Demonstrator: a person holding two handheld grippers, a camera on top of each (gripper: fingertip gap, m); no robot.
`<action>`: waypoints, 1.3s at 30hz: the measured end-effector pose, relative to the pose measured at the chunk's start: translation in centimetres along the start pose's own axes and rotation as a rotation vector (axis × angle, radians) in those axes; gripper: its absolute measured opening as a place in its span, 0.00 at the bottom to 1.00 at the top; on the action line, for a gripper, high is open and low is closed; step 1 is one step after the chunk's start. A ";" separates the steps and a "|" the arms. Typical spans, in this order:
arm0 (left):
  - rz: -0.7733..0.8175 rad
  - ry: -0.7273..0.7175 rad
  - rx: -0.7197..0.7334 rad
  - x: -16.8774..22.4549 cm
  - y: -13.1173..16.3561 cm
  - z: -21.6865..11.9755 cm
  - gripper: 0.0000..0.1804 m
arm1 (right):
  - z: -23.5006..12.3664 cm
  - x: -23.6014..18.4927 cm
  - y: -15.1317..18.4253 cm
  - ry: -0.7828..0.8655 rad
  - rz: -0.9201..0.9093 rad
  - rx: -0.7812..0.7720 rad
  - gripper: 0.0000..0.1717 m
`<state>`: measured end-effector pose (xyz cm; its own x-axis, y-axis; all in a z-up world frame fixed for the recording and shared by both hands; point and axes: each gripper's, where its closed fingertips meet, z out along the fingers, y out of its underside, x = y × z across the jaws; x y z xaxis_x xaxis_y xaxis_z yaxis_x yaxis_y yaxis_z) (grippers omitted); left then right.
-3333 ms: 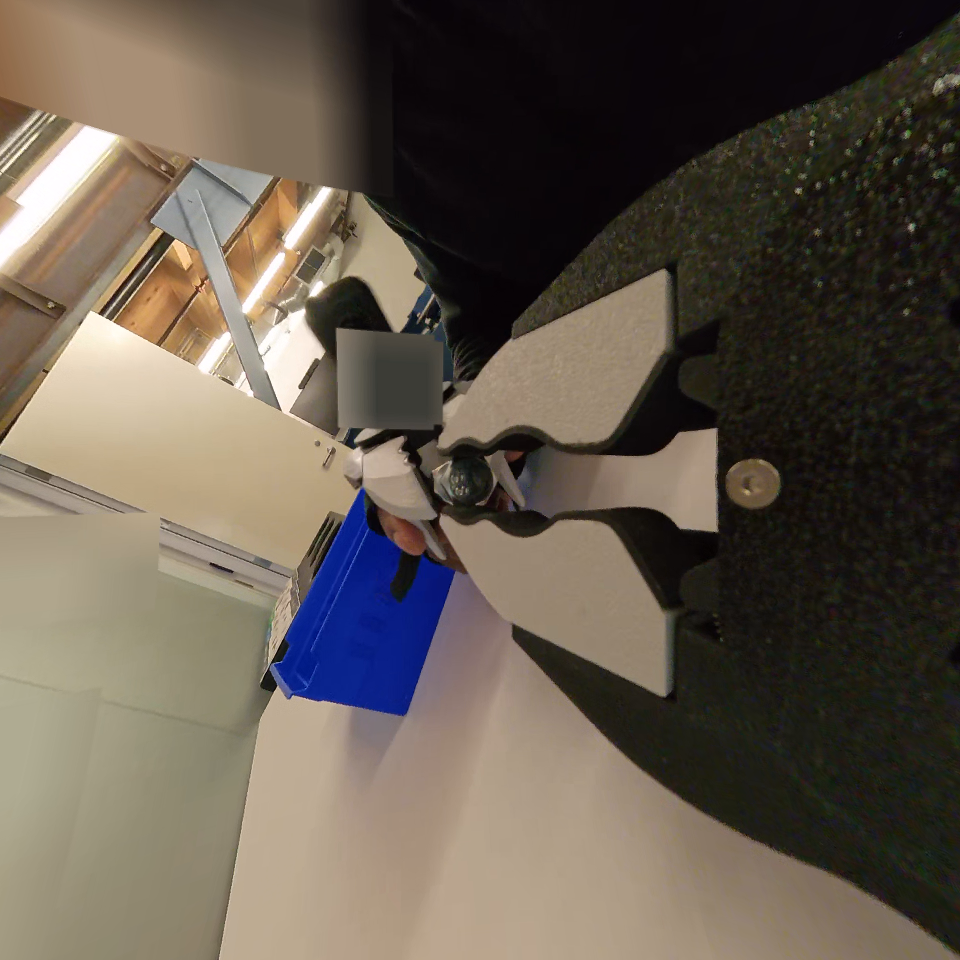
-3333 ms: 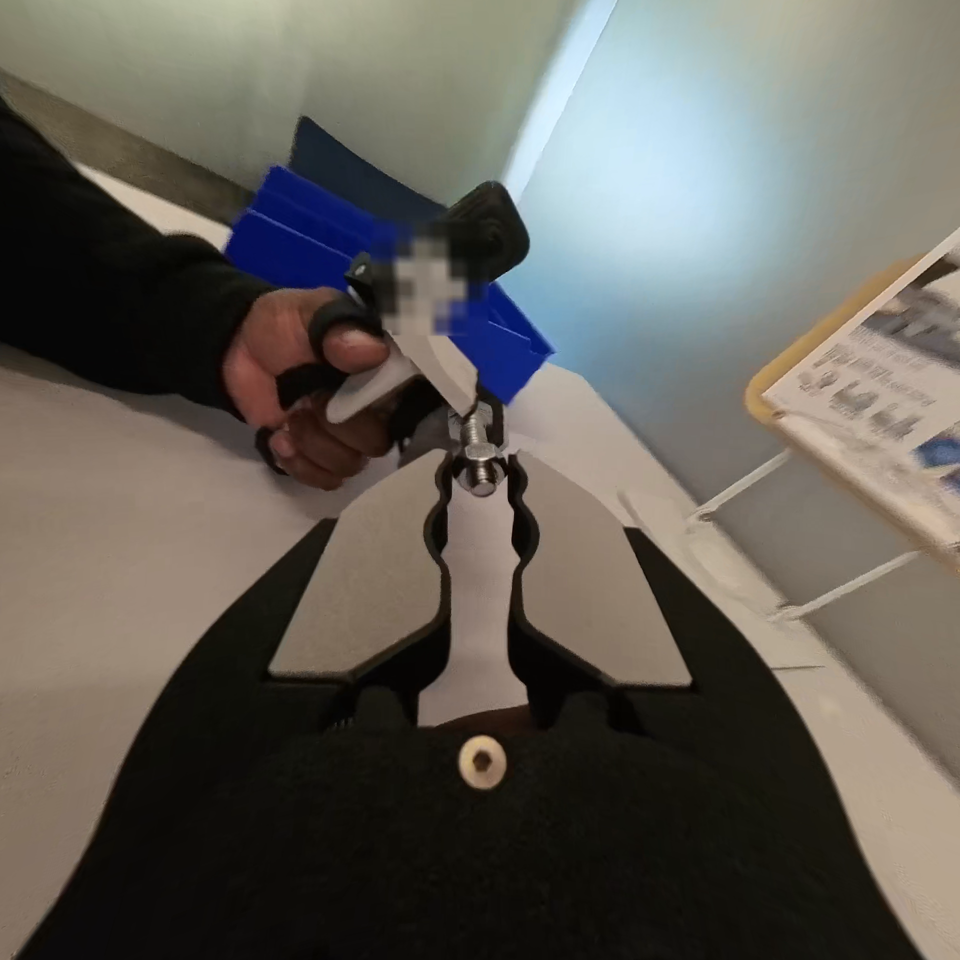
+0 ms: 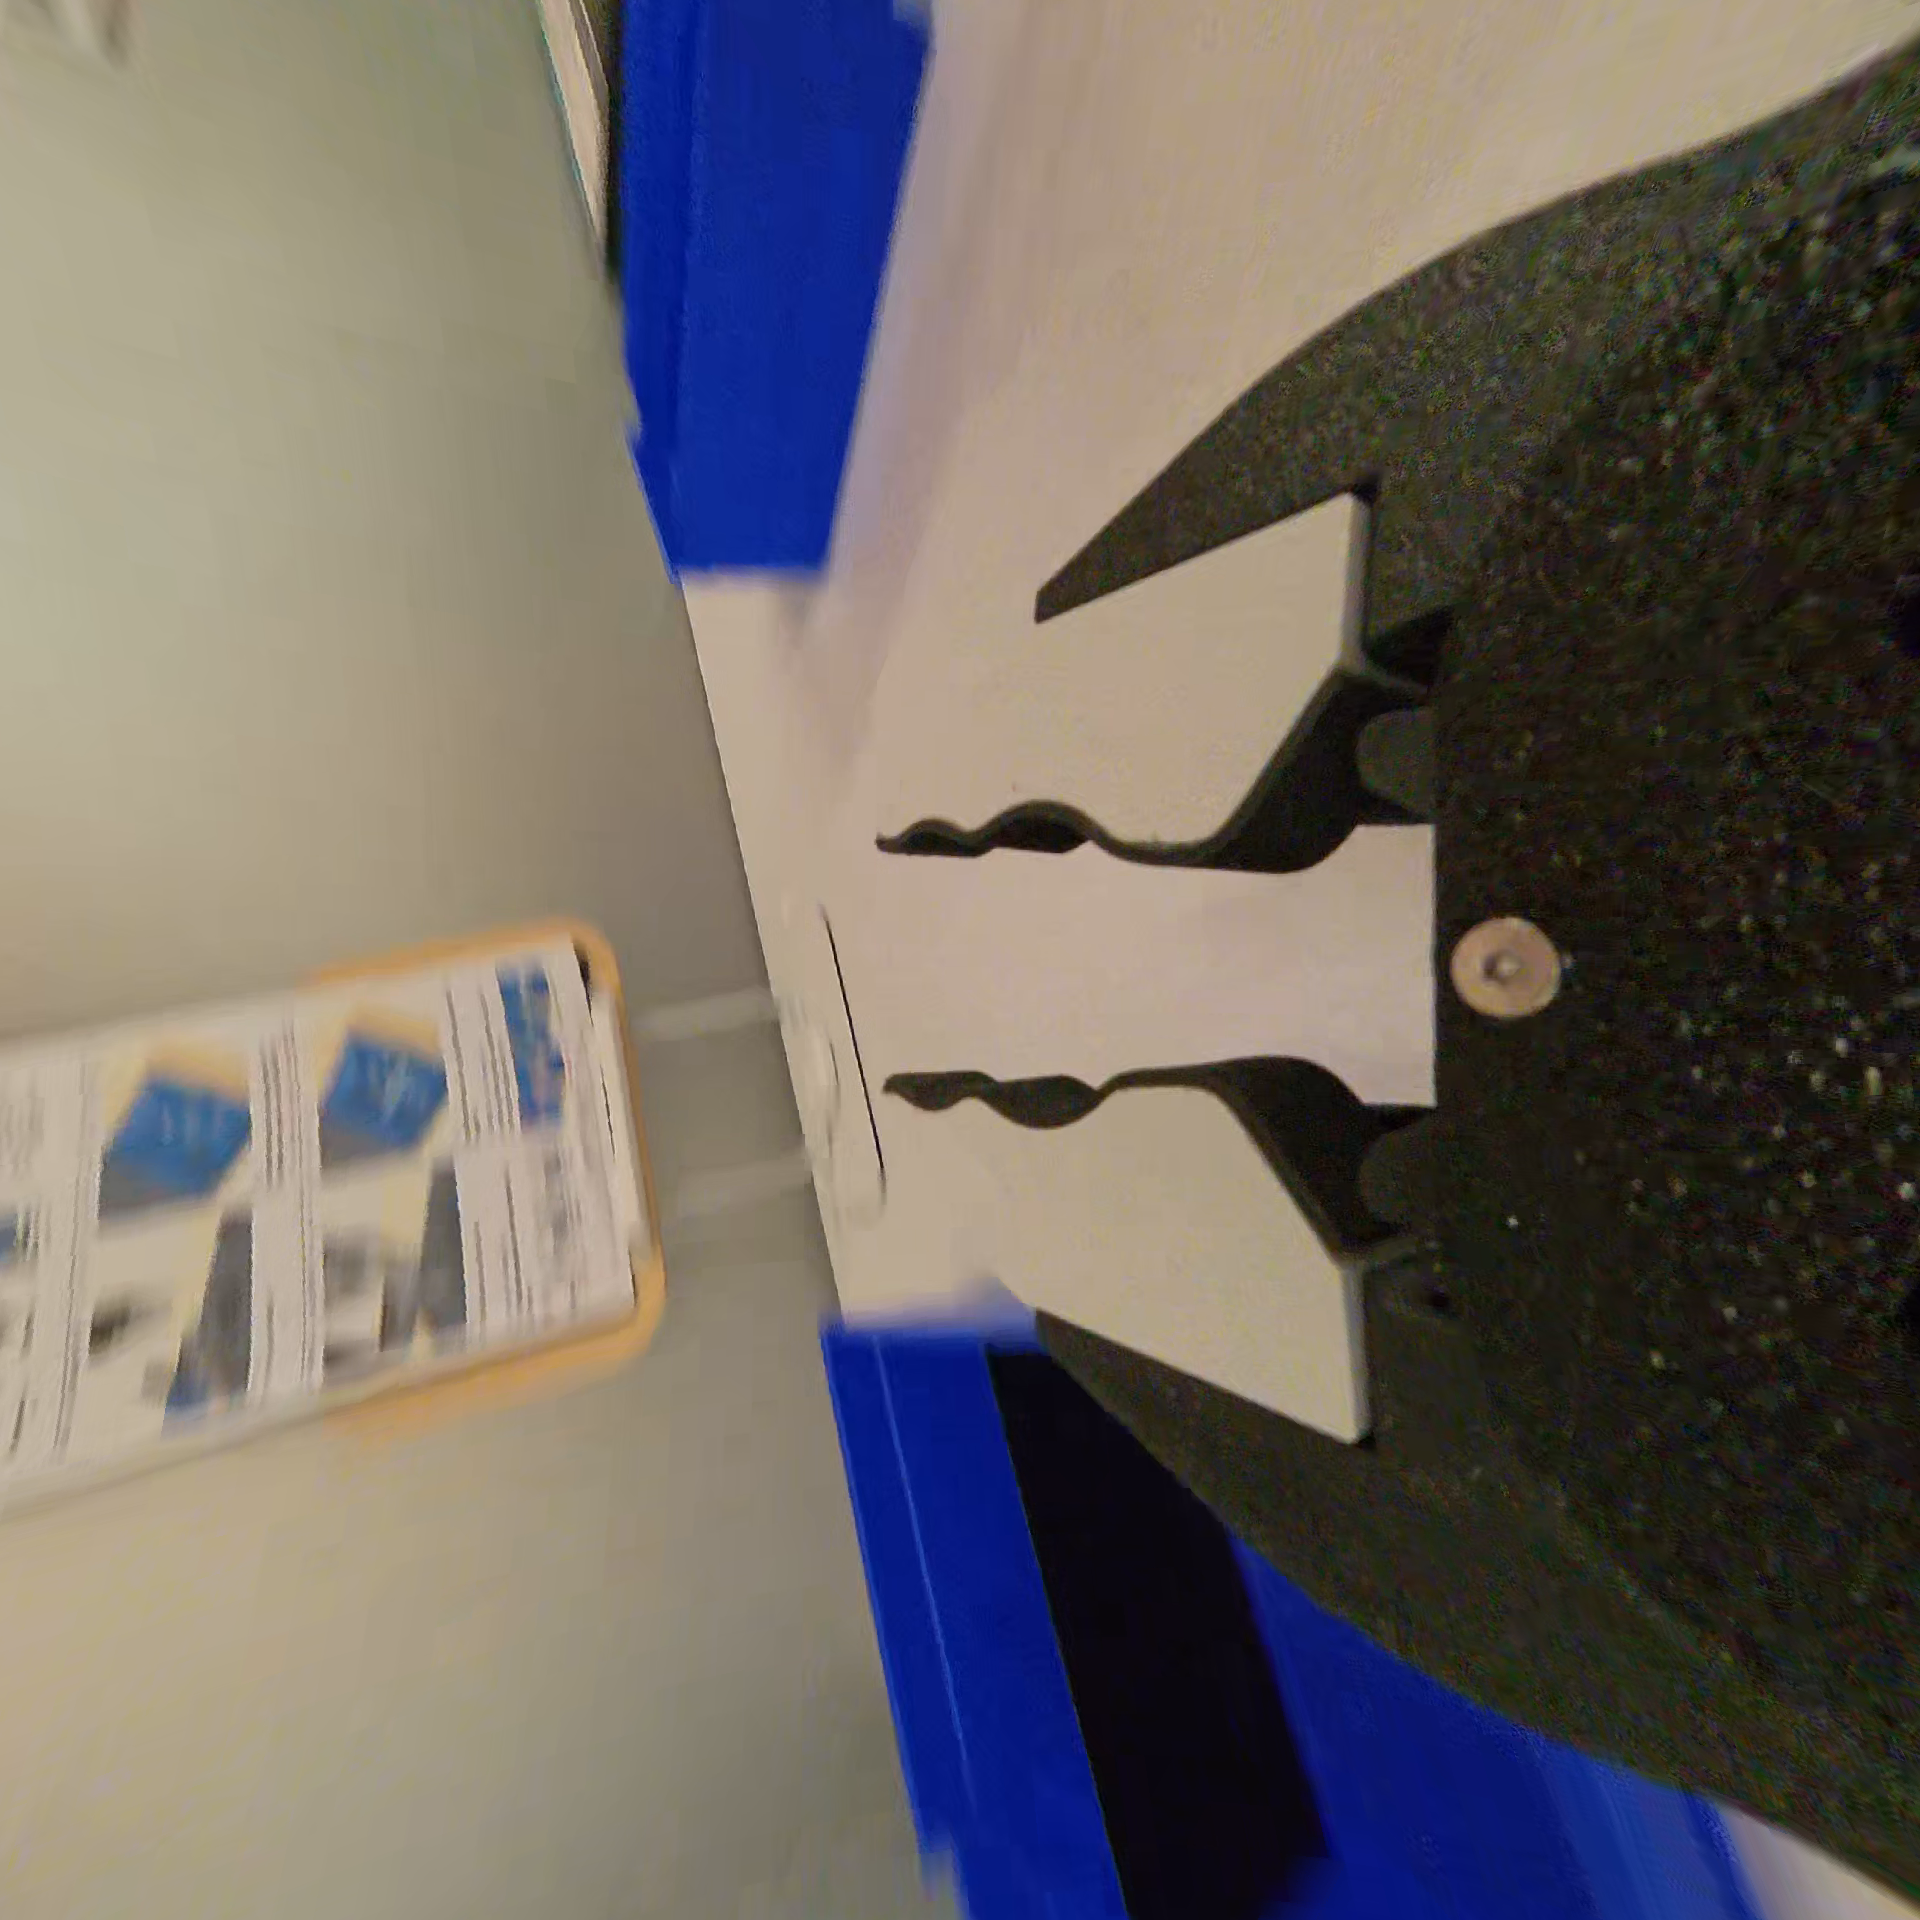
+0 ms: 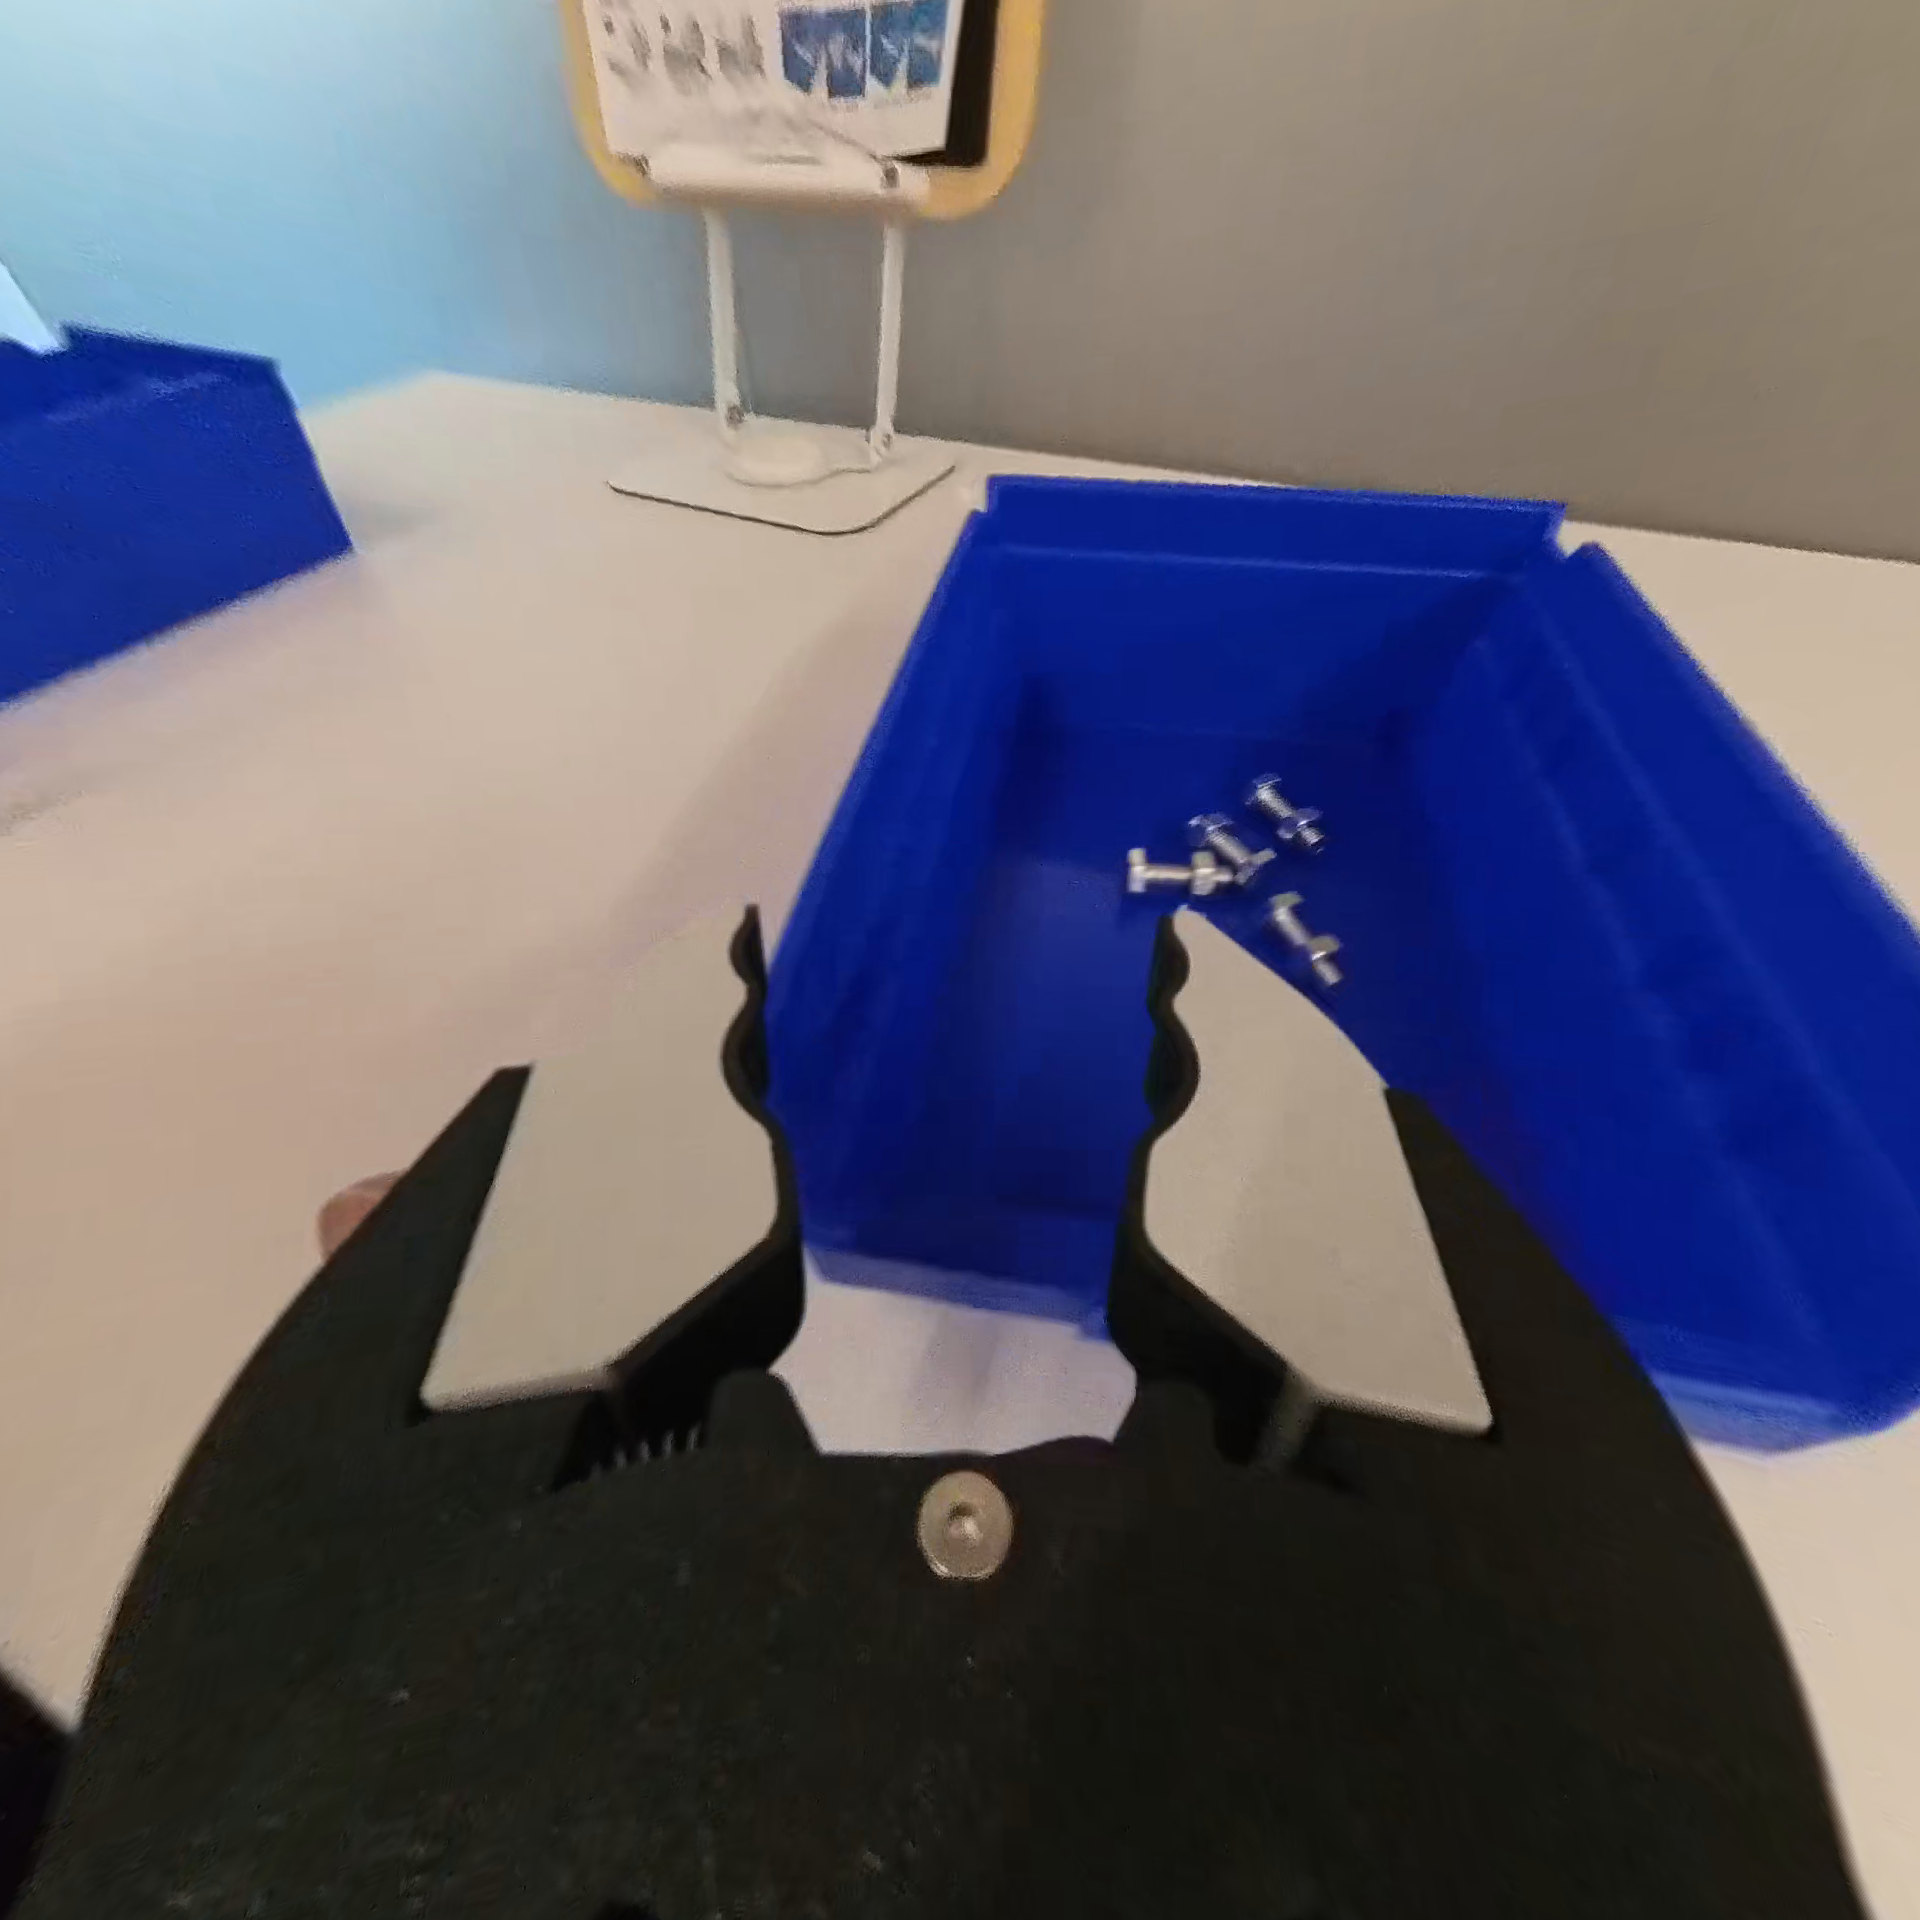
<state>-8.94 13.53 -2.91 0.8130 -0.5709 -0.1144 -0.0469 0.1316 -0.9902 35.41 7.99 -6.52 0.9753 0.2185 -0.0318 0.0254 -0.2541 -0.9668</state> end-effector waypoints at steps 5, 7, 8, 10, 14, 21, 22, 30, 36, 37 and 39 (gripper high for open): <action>0.099 -0.318 -0.199 -7.0 2.6 -2.6 0.27 | 1.3 -1.1 2.0 0.095 -0.076 -0.093 0.43; 0.062 -0.307 -0.273 -7.5 4.3 -2.2 0.28 | 1.9 -1.2 2.6 0.143 -0.099 -0.139 0.41; 0.047 -0.309 -0.323 -7.7 5.2 -2.0 0.28 | 2.1 -1.0 3.0 0.174 -0.101 -0.158 0.38; 0.048 -0.346 -0.394 -8.4 6.6 -1.8 0.28 | 2.4 -0.3 4.0 0.237 -0.113 -0.203 0.34; 0.087 -0.377 -0.500 -9.2 8.2 -1.0 0.24 | 2.8 0.1 5.3 0.271 -0.134 -0.250 0.29; 0.176 -0.322 -0.583 -9.1 9.5 0.7 0.03 | 3.6 -0.3 5.0 0.293 -0.269 -0.264 0.05; 0.182 -0.311 -0.582 -9.0 9.6 0.7 0.03 | 3.8 -0.3 5.0 0.291 -0.268 -0.260 0.04; 0.291 0.018 -0.476 -6.3 9.1 -1.1 0.02 | 5.5 0.1 4.5 0.238 -0.332 -0.262 0.04; 0.324 0.416 -0.388 -2.5 8.5 -3.7 0.02 | 7.9 0.1 3.9 0.093 -0.429 -0.268 0.04; 0.321 0.478 -0.378 -2.0 8.4 -4.2 0.02 | 8.2 0.0 3.8 0.060 -0.440 -0.264 0.04; 0.327 0.588 -0.351 -1.2 8.2 -5.1 0.02 | 8.9 -0.2 3.7 -0.007 -0.458 -0.253 0.04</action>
<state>-13.29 11.12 -11.35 0.2877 -0.8980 -0.3331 -0.4944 0.1586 -0.8546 33.38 15.37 -12.29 0.8502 0.3669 0.3776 0.5023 -0.3505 -0.7905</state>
